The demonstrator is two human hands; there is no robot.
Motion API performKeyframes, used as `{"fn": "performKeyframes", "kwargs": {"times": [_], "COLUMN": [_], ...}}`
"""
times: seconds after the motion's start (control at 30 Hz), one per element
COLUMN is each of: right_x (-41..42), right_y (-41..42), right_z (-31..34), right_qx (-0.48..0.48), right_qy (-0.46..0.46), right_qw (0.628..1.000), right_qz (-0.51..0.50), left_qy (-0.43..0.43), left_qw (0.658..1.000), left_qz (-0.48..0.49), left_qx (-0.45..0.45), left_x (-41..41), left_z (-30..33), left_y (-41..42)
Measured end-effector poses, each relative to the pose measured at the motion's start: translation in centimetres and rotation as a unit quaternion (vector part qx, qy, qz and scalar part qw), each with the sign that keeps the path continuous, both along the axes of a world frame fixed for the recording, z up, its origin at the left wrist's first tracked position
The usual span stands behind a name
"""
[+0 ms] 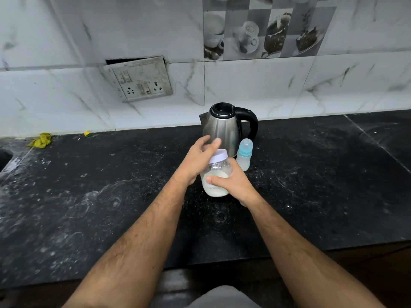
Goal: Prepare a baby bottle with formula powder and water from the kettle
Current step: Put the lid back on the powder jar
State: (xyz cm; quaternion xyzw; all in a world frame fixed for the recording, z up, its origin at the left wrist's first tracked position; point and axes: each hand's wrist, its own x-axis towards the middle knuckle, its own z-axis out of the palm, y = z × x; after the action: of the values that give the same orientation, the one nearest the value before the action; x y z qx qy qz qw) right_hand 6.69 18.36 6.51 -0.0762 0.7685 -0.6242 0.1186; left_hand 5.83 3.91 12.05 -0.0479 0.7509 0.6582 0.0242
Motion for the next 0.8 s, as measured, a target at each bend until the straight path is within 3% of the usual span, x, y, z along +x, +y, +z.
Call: {"fn": "performKeyframes", "kwargs": {"times": [0.13,0.27,0.47,0.6,0.8], "right_x": [0.0,0.2,-0.6,-1.3,-3.4], "right_y": [0.3,0.8,1.6,2.2,2.9], "right_z": [-1.6,-2.5,-2.6,-2.4,-4.1], "right_qx": [-0.018,-0.030,0.006,0.105,0.057], "right_qy": [-0.008,-0.030,-0.149,-0.109,-0.119], "right_qw": [1.000,0.999,0.986,0.985,0.990], "right_qz": [-0.017,-0.008,0.079,0.080,0.058], "left_qy": [-0.055,-0.133,-0.133,-0.134,-0.146], "left_qw": [0.994,0.990,0.989,0.988,0.984], "left_qz": [0.069,-0.005,0.014,0.035,0.029], "left_qx": [0.063,0.044,0.067,0.075,0.102], "left_x": [2.0,4.3,4.6,4.2,2.9], "left_z": [-1.9,-4.5,-6.7,-8.1,-9.3], "left_y": [-0.8,-1.3,-1.2,-1.1,-1.1]}}
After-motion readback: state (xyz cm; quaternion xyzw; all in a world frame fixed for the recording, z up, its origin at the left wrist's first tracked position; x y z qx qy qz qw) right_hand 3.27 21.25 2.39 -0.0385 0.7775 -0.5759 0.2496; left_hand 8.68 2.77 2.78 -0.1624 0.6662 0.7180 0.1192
